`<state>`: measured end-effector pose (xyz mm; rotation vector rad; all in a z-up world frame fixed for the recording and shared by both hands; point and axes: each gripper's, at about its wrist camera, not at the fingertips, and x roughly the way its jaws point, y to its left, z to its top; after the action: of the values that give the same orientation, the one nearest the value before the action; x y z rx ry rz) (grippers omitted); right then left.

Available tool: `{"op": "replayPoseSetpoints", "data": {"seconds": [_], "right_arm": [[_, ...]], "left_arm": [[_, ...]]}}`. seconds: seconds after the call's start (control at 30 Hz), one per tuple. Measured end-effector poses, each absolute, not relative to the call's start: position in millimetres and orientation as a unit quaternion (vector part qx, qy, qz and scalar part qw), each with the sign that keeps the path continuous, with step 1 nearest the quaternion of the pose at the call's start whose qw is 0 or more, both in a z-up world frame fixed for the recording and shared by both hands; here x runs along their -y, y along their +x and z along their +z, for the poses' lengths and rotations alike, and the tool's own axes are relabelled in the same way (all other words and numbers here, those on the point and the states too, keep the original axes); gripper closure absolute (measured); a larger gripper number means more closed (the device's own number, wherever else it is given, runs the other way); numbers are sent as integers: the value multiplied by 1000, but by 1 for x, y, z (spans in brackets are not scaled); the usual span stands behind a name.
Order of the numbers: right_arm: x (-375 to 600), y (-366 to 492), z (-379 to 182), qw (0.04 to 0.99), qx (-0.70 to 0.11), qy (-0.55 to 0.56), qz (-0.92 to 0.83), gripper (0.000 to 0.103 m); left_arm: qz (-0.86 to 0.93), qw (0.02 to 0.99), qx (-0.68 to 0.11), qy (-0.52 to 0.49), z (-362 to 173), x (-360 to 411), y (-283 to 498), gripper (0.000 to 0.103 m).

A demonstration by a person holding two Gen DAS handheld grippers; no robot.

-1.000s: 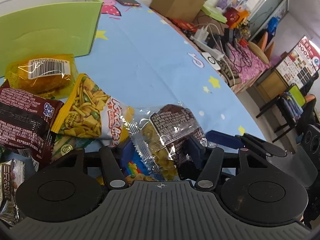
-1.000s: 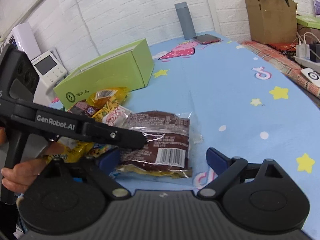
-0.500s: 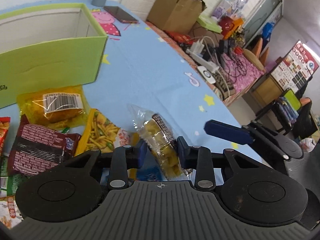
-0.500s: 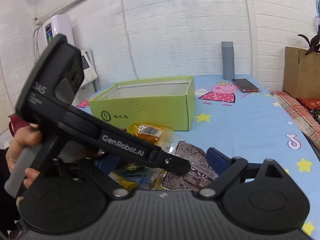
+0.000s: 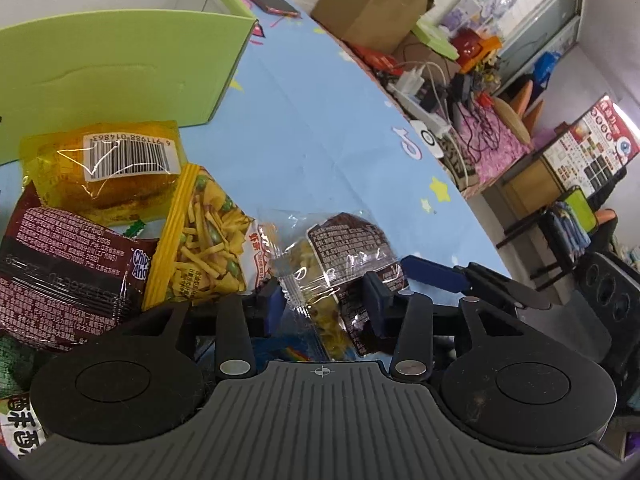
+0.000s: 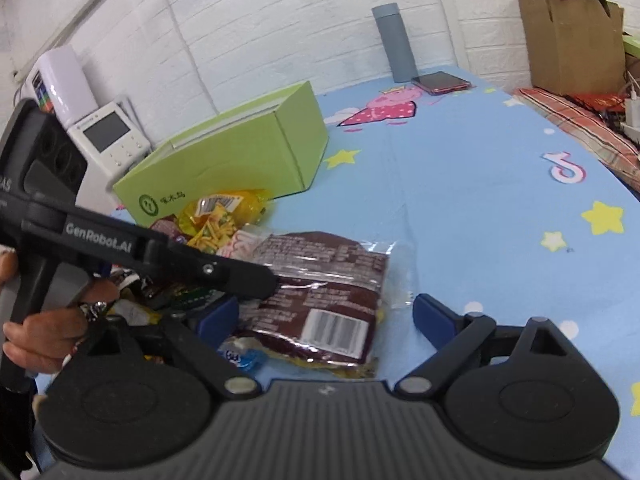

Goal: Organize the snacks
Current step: 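Close the left tool on the clear brown-printed snack bag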

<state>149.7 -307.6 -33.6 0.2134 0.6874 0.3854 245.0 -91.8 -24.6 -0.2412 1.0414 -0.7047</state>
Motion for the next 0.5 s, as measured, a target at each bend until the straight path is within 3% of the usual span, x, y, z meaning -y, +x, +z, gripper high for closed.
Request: {"op": "replayPoseSetpoints", "data": {"seconds": [0.17, 0.33, 0.5], "right_arm": [[294, 141, -28, 921, -329, 66, 199, 9], [287, 120, -25, 920, -331, 36, 207, 9], [313, 95, -19, 934, -318, 55, 156, 10]], "left_arm": [[-328, 806, -483, -99, -25, 97, 242, 66], [-323, 822, -467, -41, -20, 124, 232, 49], [-360, 802, -476, -24, -21, 161, 230, 52]]}}
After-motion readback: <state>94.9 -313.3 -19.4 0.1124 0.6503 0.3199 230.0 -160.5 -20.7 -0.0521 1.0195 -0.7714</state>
